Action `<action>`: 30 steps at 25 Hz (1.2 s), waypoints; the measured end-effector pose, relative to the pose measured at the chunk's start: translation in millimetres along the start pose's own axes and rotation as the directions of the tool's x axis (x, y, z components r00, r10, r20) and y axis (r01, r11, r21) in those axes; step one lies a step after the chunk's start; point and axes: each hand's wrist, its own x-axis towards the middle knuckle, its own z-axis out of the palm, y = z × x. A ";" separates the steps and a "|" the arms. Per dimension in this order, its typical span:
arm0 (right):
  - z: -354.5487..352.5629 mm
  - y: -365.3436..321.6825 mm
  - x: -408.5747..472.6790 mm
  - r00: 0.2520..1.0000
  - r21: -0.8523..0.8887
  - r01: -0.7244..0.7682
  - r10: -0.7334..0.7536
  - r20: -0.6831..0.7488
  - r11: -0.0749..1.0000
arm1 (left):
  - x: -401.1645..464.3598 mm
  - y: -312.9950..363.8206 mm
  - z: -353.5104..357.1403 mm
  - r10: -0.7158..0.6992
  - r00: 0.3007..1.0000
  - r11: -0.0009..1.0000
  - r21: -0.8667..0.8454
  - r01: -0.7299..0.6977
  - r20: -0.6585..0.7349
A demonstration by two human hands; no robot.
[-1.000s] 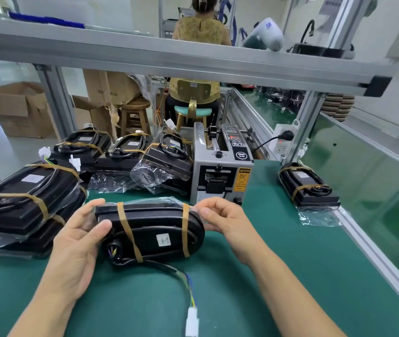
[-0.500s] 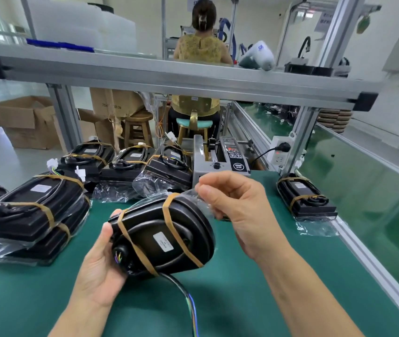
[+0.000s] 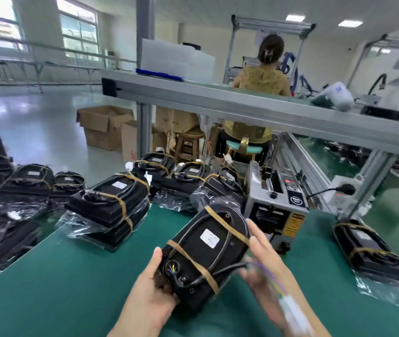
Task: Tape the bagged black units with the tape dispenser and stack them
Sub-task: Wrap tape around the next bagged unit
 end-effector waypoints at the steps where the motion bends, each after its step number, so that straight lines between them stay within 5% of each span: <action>1: 5.7 10.2 7.5 0.999 0.123 -0.032 0.032 0.004 0.992 | -2.1 3.6 -1.5 0.012 1.000 0.999 -0.031 -0.013 -0.020; 3: 19.3 29.6 18.5 0.994 0.423 -0.096 0.106 -0.001 0.901 | -4.3 14.1 -1.6 0.051 0.994 0.995 -0.082 -0.059 -0.093; 5: 32.0 43.8 26.9 0.986 0.541 -0.142 0.165 0.006 0.829 | -2.7 25.1 -2.0 0.119 0.969 0.987 -0.082 -0.139 -0.216; 12: 76.1 56.2 71.6 0.956 0.146 -0.282 0.291 -0.041 0.948 | 9.8 45.1 -5.8 0.362 0.863 0.932 0.131 -0.337 -0.352; 18: 73.8 61.4 102.9 0.945 -0.099 -0.326 0.319 -0.076 0.940 | 3.9 47.2 -16.6 0.508 0.839 0.785 0.508 -0.355 -0.197; 22: 71.5 66.2 114.7 0.940 -0.281 -0.340 0.328 -0.089 0.898 | 8.4 37.8 -26.9 0.611 0.781 0.515 0.814 -0.268 -0.129; 25: 69.9 70.9 116.6 0.943 -0.523 -0.333 0.281 -0.179 0.785 | 6.0 28.5 -26.4 0.729 0.685 0.077 0.996 -0.048 -0.024; 28: 66.8 67.2 109.2 0.968 -0.558 -0.247 0.228 -0.104 0.792 | -4.1 1.4 -14.3 0.764 0.483 -0.393 0.902 -0.180 0.428; 30: 58.7 63.8 100.1 0.985 -0.609 -0.157 0.164 -0.045 0.778 | -5.2 -19.8 -10.3 0.540 0.411 -0.671 0.671 -0.316 0.734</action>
